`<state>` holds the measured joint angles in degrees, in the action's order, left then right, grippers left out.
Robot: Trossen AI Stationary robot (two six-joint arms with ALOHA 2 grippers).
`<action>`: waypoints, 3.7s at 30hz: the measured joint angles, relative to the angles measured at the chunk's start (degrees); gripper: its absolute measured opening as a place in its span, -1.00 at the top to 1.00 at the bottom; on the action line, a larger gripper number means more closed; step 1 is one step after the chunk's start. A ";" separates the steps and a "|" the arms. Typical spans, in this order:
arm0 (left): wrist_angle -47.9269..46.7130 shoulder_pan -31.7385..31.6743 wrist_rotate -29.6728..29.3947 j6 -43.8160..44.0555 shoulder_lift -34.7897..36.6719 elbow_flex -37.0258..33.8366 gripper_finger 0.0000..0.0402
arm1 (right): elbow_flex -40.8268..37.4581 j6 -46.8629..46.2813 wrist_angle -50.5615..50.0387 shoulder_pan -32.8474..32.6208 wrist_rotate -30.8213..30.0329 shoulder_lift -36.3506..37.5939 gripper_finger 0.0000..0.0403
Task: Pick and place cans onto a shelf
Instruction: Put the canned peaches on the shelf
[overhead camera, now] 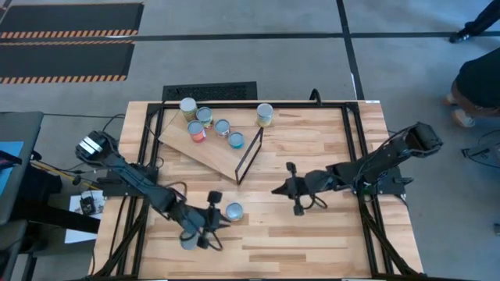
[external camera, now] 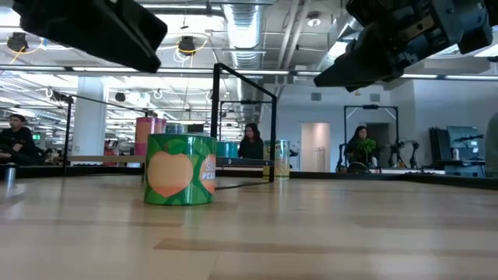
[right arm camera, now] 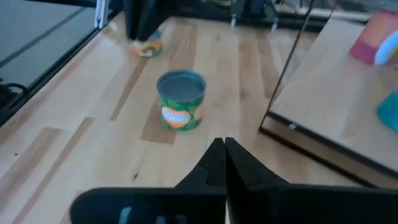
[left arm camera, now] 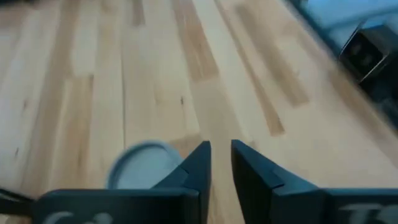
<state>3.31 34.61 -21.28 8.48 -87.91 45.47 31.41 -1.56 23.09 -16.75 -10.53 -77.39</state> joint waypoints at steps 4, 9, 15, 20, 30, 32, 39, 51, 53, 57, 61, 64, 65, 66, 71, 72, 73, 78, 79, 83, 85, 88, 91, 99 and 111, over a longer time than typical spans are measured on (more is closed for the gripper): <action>-10.55 0.02 -2.02 1.57 -5.37 7.01 0.58 | -0.77 0.88 -0.37 1.08 0.12 1.99 0.93; -17.51 -0.66 -4.69 2.66 -10.57 11.86 0.43 | -0.80 2.26 -0.27 0.46 0.09 2.04 0.94; -19.48 -2.43 -4.24 5.33 -13.46 13.34 0.44 | -0.78 3.36 -0.52 -0.61 0.03 2.05 0.94; -20.87 -3.30 -4.18 5.87 -13.37 13.36 0.76 | -0.78 3.58 -0.48 -0.88 0.03 2.12 0.93; -47.86 -5.99 -12.72 27.95 2.28 13.27 0.99 | -0.78 3.73 -1.26 -0.86 -0.01 2.10 0.94; -50.76 -8.91 -13.92 30.10 6.72 13.30 0.99 | -0.78 3.73 -1.23 -0.83 -0.03 2.10 0.94; -47.25 -25.98 -9.65 16.60 12.24 13.30 1.00 | -0.78 3.54 -1.11 -0.83 -0.03 2.08 0.94; -41.17 -39.80 -1.40 8.24 8.01 11.12 1.00 | -0.73 3.53 -1.34 -0.83 -0.02 2.08 0.94; -39.28 -40.13 -0.74 8.27 7.74 9.53 1.00 | -0.73 3.54 -1.42 -0.83 -0.03 2.08 0.94; -35.00 -41.61 -0.37 8.29 7.86 7.00 1.00 | -0.73 3.54 -1.42 -0.83 -0.02 2.08 0.94; -33.78 -43.53 0.32 7.93 7.88 5.66 1.00 | -0.73 3.54 -1.27 -0.83 -0.01 2.08 0.94; -33.49 -44.46 0.56 7.78 7.88 5.16 1.00 | -0.73 3.54 -1.20 -0.83 -0.01 2.08 0.94; -33.17 -44.70 0.61 7.55 7.88 5.17 1.00 | -0.73 3.54 -1.20 -0.83 -0.01 2.08 0.94; -32.80 -44.84 0.90 7.06 7.88 5.19 0.99 | -0.73 3.54 -1.20 -0.83 -0.01 2.08 0.94; -31.86 -45.69 2.01 6.53 7.88 5.19 0.98 | -0.73 3.54 -1.22 -0.83 -0.01 2.08 0.94; -31.86 -45.89 2.04 6.52 7.88 5.19 0.98 | -0.73 3.54 -1.20 -0.83 -0.01 2.08 0.94; -31.79 -46.12 2.14 6.50 7.89 5.19 0.98 | -0.73 3.54 -1.21 -0.83 -0.01 2.08 0.94; -31.63 -46.92 2.90 6.26 7.89 5.19 0.98 | -0.73 3.54 -1.22 -0.83 -0.01 2.08 0.94; -31.65 -47.01 2.96 6.26 7.90 5.19 0.98 | -0.73 3.54 -1.22 -0.83 -0.01 2.08 0.94; -31.54 -47.12 2.87 6.26 7.90 5.19 0.98 | -0.73 3.54 -1.22 -0.83 -0.01 2.08 0.94; -31.02 -47.12 2.89 6.26 7.90 5.19 0.98 | -0.73 3.54 -1.24 -0.83 -0.01 2.08 0.94; -30.36 -47.10 2.87 5.91 7.88 5.19 0.98 | -0.73 3.54 -1.35 -0.83 0.01 2.08 0.94; -30.22 -47.10 2.85 5.73 7.89 5.19 0.95 | -0.73 3.54 -1.37 -0.83 0.01 2.08 0.94; -30.32 -47.10 2.91 5.73 7.88 5.19 0.77 | -0.73 3.54 -1.37 -0.83 0.03 2.08 0.94; -31.28 -47.10 2.32 5.51 6.32 5.31 0.75 | -0.73 3.54 -1.43 -0.88 0.05 2.06 0.94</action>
<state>-27.97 -12.49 -18.96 13.99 -81.59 50.77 30.68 1.98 21.66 -17.63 -10.48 -75.33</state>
